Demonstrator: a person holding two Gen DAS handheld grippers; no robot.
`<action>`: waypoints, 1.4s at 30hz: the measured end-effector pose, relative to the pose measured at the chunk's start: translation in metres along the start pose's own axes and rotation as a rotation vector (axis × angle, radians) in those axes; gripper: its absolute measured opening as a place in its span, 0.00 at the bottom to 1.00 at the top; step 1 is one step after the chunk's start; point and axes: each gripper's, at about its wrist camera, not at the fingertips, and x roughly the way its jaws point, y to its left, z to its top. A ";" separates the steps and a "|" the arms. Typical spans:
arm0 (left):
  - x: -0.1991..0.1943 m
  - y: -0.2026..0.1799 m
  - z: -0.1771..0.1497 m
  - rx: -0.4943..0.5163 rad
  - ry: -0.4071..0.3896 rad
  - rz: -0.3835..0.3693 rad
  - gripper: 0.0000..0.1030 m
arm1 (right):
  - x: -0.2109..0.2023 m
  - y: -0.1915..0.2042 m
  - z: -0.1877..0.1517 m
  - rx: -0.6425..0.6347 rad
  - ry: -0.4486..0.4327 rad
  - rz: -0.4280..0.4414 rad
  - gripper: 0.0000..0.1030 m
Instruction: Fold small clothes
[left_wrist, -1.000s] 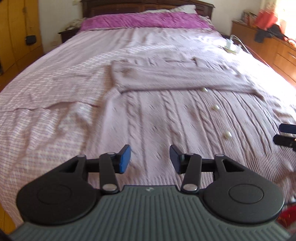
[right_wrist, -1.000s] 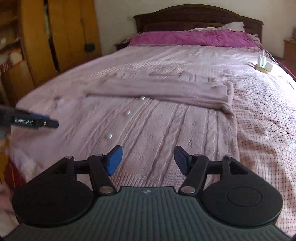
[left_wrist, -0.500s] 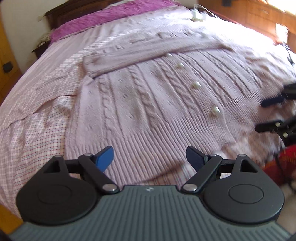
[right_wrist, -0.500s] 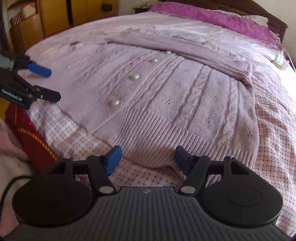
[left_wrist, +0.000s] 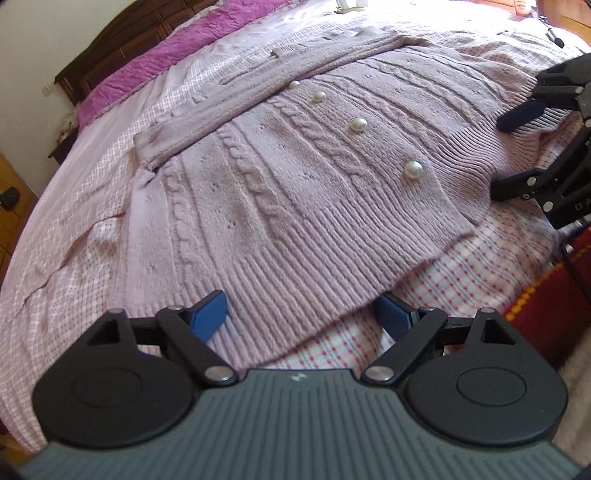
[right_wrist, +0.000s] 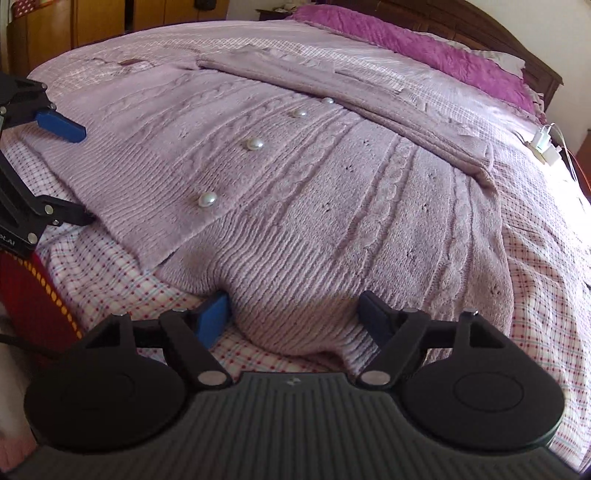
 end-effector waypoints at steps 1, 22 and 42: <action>0.001 0.001 0.002 -0.005 -0.009 0.008 0.87 | 0.001 0.000 0.001 0.010 -0.006 -0.006 0.78; -0.029 0.037 0.042 -0.262 -0.237 -0.031 0.08 | -0.001 0.003 0.002 0.068 -0.069 0.012 0.76; -0.049 0.077 0.097 -0.362 -0.391 0.025 0.07 | -0.044 -0.065 0.089 0.309 -0.469 -0.014 0.06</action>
